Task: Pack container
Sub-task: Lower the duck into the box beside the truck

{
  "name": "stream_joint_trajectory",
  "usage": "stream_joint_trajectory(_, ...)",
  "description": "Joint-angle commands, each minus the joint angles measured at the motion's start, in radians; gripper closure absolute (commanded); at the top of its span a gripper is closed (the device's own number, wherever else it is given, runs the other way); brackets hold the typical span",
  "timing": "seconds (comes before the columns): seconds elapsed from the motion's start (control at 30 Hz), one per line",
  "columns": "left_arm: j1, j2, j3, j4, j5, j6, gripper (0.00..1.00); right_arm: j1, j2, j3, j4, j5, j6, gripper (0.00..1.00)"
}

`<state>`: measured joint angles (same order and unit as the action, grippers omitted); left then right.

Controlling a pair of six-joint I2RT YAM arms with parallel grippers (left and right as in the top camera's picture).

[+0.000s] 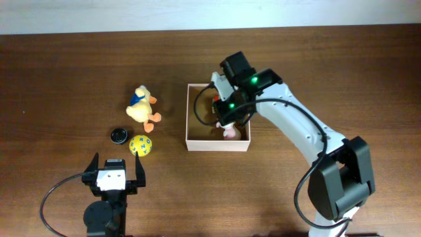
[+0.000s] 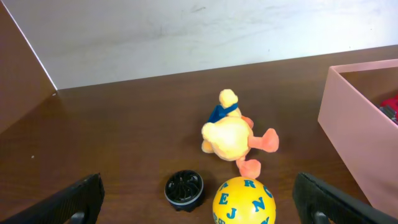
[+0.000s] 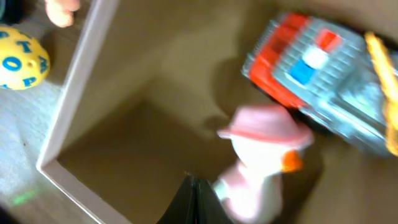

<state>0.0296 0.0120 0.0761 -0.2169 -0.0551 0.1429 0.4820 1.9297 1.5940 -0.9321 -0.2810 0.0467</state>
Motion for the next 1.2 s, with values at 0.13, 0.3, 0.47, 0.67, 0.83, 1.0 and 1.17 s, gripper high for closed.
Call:
stream_joint_trajectory(0.13,0.006,-0.007,-0.010,0.004,0.011,0.019,0.01,0.042,0.092,-0.060,0.092,-0.018,-0.016,0.96)
stream_joint_trajectory(0.3,0.006,-0.007,-0.010,0.004,0.011,0.019,0.01,0.041,0.139,-0.060,0.096,-0.010,-0.017,0.96)
stream_joint_trajectory(0.47,0.006,-0.007,-0.010,0.004,0.011,0.020,0.01,0.039,0.144,-0.059,0.095,0.113,-0.017,0.96)
stream_joint_trajectory(0.67,0.006,-0.007,-0.010,0.004,0.011,0.020,0.01,0.019,0.143,-0.051,0.079,0.149,-0.016,0.96)
stream_joint_trajectory(0.83,0.006,-0.007,-0.010,0.004,0.011,0.020,0.01,-0.005,0.143,-0.021,0.047,0.197,-0.016,0.96)
stream_joint_trajectory(1.0,0.006,-0.007,-0.010,0.004,0.011,0.020,0.01,-0.018,0.143,0.030,0.027,0.214,-0.024,0.96)
stream_joint_trajectory(1.17,0.006,-0.007,-0.010,0.004,0.011,0.020,0.01,-0.017,0.143,0.078,0.019,0.165,-0.043,0.96)
